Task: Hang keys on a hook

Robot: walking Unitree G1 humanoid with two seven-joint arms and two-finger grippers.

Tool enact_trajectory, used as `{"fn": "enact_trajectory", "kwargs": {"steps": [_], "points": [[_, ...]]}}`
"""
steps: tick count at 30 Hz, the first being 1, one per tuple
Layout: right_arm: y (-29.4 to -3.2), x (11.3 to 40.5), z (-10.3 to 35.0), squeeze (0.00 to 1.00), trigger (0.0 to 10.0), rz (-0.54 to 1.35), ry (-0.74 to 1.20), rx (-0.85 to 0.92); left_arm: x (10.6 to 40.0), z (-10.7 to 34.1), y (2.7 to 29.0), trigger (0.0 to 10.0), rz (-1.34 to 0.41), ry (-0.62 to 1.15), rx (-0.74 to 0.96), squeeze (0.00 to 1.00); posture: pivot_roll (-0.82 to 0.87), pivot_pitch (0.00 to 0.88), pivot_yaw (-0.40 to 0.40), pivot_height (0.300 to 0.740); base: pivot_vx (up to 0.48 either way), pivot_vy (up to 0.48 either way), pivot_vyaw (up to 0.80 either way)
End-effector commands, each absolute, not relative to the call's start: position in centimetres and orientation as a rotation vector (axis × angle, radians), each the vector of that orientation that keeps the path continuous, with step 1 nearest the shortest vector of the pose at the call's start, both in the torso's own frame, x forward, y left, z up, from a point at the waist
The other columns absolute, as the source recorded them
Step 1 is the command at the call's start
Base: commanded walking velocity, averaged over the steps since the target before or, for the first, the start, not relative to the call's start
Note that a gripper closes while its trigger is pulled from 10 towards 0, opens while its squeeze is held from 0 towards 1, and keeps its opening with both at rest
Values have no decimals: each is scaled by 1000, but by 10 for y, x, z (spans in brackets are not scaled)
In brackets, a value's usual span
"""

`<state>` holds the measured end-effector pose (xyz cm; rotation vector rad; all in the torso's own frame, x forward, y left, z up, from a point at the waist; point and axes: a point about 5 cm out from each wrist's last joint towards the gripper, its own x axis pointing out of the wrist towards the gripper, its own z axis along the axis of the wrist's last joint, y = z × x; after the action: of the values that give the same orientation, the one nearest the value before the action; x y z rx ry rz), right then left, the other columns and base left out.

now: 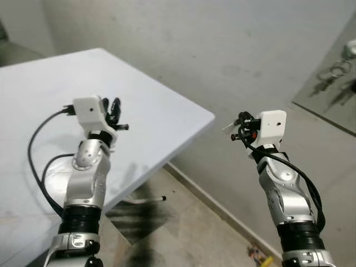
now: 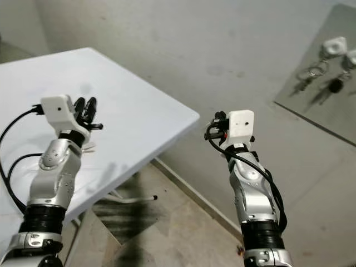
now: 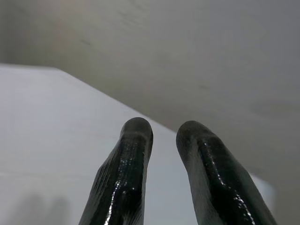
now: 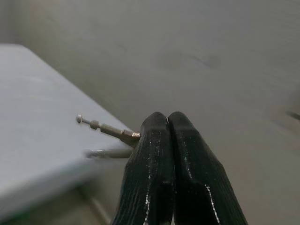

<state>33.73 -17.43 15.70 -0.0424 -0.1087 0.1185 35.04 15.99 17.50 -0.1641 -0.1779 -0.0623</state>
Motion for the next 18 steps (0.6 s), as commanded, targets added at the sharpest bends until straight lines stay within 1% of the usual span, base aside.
{"fn": "enact_trajectory", "kwargs": {"steps": [1, 18], "points": [[-173, 338, 166, 0, 10000, 119, -139, -42, 352, 181, 160, 10000, -69, -187, -140, 0, 18, 0, -86, 740, 0, 0, -700], [-175, 337, 164, 0, 10000, 111, -128, -41, 352, 180, 161, 10000, -64, -174, -126, 0, 18, 0, -86, 740, 0, 0, -700]]}}
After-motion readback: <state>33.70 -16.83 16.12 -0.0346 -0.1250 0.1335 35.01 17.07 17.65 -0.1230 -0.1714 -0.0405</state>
